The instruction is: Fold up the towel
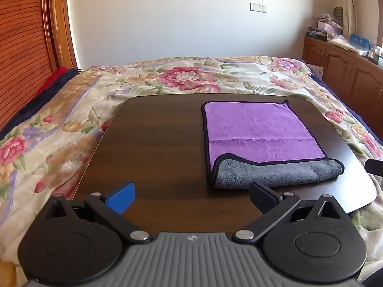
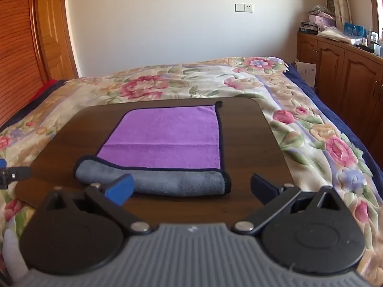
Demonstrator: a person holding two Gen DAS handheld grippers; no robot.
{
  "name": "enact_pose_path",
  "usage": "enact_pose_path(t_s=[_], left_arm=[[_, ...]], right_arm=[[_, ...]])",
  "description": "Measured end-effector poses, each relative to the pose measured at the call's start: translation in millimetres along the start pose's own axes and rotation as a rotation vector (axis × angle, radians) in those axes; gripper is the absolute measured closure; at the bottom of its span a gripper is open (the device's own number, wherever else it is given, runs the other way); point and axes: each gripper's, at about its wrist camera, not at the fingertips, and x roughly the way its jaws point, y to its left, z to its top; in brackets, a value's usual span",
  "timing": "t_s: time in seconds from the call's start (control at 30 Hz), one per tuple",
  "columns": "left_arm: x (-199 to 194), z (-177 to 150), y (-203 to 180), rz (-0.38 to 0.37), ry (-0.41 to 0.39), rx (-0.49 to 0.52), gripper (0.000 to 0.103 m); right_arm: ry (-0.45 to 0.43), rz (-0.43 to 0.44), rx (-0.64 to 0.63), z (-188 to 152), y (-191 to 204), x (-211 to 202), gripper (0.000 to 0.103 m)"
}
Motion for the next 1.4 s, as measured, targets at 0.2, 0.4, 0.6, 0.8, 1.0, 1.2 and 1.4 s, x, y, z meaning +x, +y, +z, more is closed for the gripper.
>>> enact_pose_path(t_s=[0.2, 0.4, 0.6, 0.8, 1.0, 1.2, 1.4], left_arm=[[-0.4, -4.9, -4.5, 0.021, -0.013, 0.015, 0.003], [0.0, -2.4, -1.7, 0.013, -0.002, 0.011, 0.003], [0.1, -3.0, -1.6, 0.011, -0.003, 0.012, 0.003], [0.0, -2.8, -1.9, 0.012, -0.003, 0.011, 0.003], [0.3, -0.8, -2.1, 0.012, -0.003, 0.01, 0.003], [0.2, -0.8, -1.9, 0.011, -0.004, 0.01, 0.003], [0.1, -0.8, -1.9, 0.011, -0.004, 0.01, 0.003]], right_arm=[[0.0, 0.003, 0.001, -0.4, -0.7, 0.0, 0.0], [0.004, 0.004, 0.006, -0.4, -1.9, 1.0, 0.0], [0.005, 0.005, 0.004, 0.2, -0.3, 0.7, 0.0], [0.007, 0.005, 0.004, -2.1, -0.8, 0.5, 0.0], [0.007, 0.004, 0.004, -1.4, -0.4, 0.9, 0.0], [0.008, 0.004, 0.005, -0.8, -0.7, 1.2, 0.0], [0.008, 0.003, 0.005, -0.6, -1.2, 1.5, 0.0]])
